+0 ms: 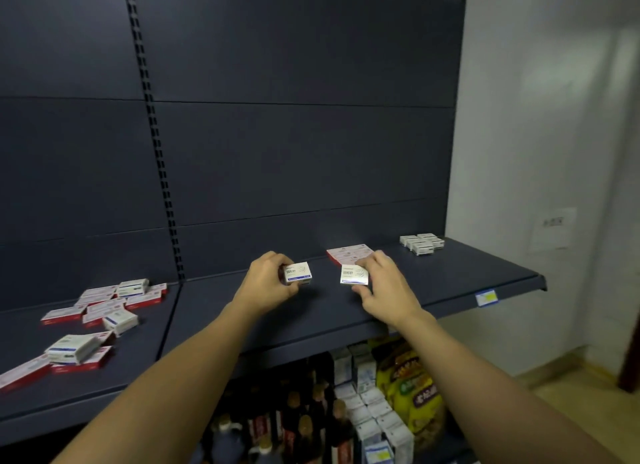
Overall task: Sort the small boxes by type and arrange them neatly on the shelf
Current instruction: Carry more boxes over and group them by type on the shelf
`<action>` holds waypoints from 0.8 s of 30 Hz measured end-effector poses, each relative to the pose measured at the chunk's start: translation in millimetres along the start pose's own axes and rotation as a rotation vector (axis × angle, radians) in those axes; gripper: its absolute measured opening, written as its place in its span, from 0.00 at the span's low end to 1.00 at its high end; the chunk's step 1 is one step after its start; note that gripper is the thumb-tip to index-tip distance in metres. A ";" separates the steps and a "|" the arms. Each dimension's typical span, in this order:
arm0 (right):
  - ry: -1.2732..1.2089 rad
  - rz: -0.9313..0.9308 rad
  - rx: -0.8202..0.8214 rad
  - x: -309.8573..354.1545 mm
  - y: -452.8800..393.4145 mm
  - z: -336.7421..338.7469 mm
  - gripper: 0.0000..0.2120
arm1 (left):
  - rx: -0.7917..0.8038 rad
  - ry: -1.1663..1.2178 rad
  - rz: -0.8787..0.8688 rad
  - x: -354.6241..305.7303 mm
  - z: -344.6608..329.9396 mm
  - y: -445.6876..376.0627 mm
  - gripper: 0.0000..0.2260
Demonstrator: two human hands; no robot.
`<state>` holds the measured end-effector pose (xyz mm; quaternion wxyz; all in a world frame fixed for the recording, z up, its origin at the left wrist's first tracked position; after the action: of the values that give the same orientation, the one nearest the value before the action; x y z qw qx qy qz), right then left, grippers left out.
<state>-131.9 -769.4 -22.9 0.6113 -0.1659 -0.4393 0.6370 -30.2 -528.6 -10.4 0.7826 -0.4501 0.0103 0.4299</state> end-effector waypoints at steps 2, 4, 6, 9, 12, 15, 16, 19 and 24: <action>0.007 -0.013 -0.024 -14.5 4.0 10.1 0.23 | 0.015 0.013 -0.018 -17.7 -14.3 2.7 0.15; 0.039 -0.030 -0.023 -30.1 7.4 19.7 0.24 | 0.028 0.025 -0.045 -34.6 -28.4 3.2 0.15; 0.070 -0.042 -0.019 -45.5 8.5 27.9 0.24 | 0.038 0.047 -0.055 -49.7 -42.4 -0.2 0.15; 0.096 -0.051 -0.026 -65.6 6.2 34.8 0.24 | 0.034 0.090 -0.051 -64.5 -64.7 -9.7 0.17; 0.119 -0.058 -0.028 -85.1 -0.3 36.8 0.24 | 0.046 0.099 -0.076 -76.5 -86.6 -20.8 0.19; 0.147 -0.071 -0.034 -108.8 -11.8 35.7 0.23 | 0.067 0.105 -0.101 -86.9 -108.9 -36.5 0.18; 0.155 -0.076 -0.036 -117.9 -16.4 34.6 0.23 | 0.072 0.107 -0.099 -89.0 -117.2 -42.6 0.18; 0.173 -0.094 -0.030 -147.4 -31.1 28.7 0.24 | 0.081 0.108 -0.094 -92.0 -145.4 -62.3 0.19; 0.200 -0.111 0.002 -200.9 -56.9 12.1 0.25 | 0.060 0.121 -0.064 -97.0 -193.9 -95.4 0.16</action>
<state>-65.2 -967.1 -38.2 0.6866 -0.2036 -0.3841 0.5828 45.6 -752.9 -20.3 0.8070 -0.4517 0.0561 0.3762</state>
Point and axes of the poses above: each hand's wrist, its own y-axis away from the middle knuckle, its own z-axis out of the back of the hand, x = y × z, the point moved 1 cm from there along -y, towards the middle knuckle, and after that the axes turned 14 degrees about -x, right-handed, at the moved point
